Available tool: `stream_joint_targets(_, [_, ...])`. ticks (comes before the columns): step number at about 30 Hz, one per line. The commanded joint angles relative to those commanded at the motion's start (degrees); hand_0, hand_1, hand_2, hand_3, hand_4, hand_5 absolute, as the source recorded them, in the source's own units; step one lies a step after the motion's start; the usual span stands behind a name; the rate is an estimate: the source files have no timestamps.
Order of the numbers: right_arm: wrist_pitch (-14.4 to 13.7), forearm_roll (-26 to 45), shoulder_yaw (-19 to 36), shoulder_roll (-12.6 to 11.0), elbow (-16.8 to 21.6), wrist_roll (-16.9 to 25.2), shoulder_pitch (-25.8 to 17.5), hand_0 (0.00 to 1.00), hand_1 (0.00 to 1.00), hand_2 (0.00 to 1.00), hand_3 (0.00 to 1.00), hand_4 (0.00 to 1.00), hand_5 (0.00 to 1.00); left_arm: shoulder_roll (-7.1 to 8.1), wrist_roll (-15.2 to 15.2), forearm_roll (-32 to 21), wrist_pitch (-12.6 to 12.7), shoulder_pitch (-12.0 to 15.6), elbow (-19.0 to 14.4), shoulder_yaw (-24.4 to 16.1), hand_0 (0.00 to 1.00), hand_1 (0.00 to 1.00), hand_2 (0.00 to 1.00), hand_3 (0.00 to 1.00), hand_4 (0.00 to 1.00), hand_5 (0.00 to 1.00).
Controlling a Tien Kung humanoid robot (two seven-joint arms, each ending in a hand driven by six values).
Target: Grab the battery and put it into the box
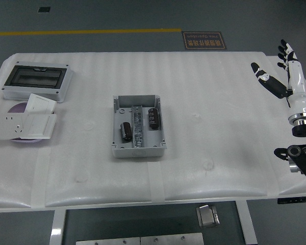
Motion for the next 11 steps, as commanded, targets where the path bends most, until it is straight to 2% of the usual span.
stream_joint_targets(11, [0.3, -1.6, 1.7, 0.6, -0.3, -0.2, -0.7, 0.830, 0.901, 0.934, 0.993, 0.816, 0.507, 0.14, -0.3, -0.7, 0.3, 0.1, 0.2, 0.4, 0.544, 0.638, 0.526, 0.565, 0.602, 0.023])
